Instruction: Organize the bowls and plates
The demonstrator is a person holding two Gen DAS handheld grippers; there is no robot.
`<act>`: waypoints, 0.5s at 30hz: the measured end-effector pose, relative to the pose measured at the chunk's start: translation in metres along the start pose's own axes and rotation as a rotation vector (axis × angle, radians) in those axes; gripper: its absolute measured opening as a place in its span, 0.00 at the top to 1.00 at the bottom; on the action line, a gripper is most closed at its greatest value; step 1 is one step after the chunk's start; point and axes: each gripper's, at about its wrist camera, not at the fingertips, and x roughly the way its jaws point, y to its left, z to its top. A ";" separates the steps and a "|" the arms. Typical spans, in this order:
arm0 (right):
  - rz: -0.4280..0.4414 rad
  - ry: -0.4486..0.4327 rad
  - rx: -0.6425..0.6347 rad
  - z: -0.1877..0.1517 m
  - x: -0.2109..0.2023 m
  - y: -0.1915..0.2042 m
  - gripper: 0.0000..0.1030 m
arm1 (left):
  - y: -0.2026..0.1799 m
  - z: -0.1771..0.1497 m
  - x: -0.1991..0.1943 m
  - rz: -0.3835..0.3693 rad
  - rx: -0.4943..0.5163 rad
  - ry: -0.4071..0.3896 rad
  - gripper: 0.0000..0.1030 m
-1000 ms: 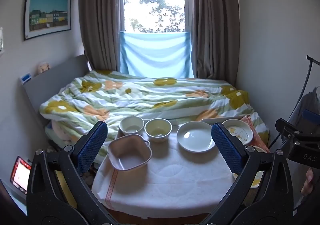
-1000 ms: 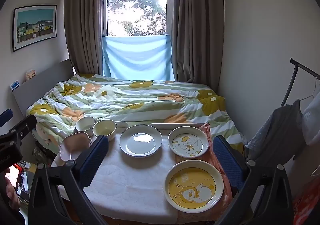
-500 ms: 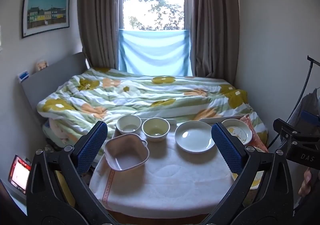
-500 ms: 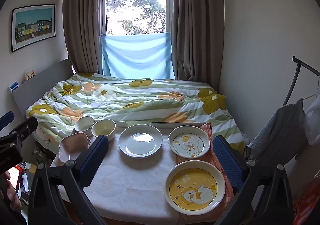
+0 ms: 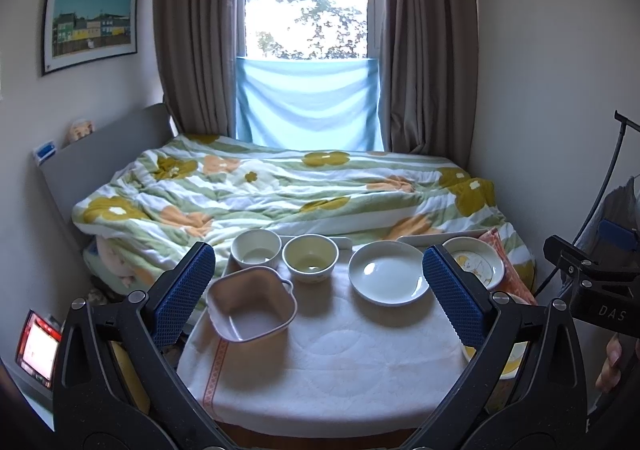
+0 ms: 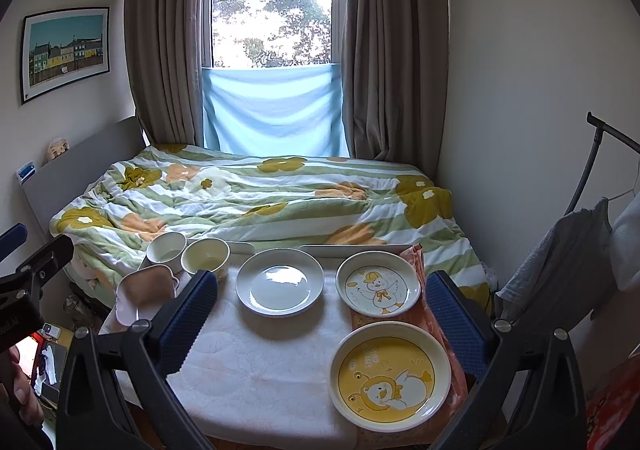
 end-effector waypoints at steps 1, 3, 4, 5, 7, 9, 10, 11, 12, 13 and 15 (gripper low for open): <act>0.000 0.000 0.001 0.000 0.000 0.000 0.00 | 0.000 0.000 0.000 0.000 0.000 0.001 0.00; 0.000 0.000 0.001 0.000 0.000 0.000 0.00 | -0.001 0.000 0.001 0.000 0.000 0.001 0.00; 0.000 0.001 0.000 0.000 0.000 0.000 0.00 | -0.001 0.000 0.001 0.001 0.000 0.001 0.00; -0.001 0.001 0.000 0.000 0.000 0.000 0.00 | -0.001 0.000 0.001 -0.001 0.000 0.001 0.00; -0.001 0.001 0.000 0.001 -0.001 0.000 0.00 | -0.002 0.000 0.002 -0.001 -0.002 -0.001 0.00; -0.001 0.002 0.000 0.002 -0.002 0.000 0.00 | -0.003 0.000 0.002 -0.004 -0.003 -0.001 0.00; -0.001 0.002 0.000 0.002 -0.002 0.000 0.00 | -0.005 0.000 0.002 -0.005 -0.003 -0.001 0.00; -0.001 0.002 0.000 0.003 -0.002 0.000 0.00 | -0.002 0.000 0.001 -0.006 -0.003 -0.001 0.00; -0.002 0.002 -0.001 0.003 -0.003 0.000 0.00 | -0.002 0.000 0.001 -0.008 -0.003 -0.002 0.00; -0.001 0.002 -0.001 0.003 -0.003 0.000 0.00 | -0.002 0.000 0.000 -0.009 -0.002 -0.003 0.00; -0.001 0.001 0.000 0.000 -0.001 -0.001 0.00 | -0.003 0.000 0.000 -0.011 -0.002 -0.006 0.00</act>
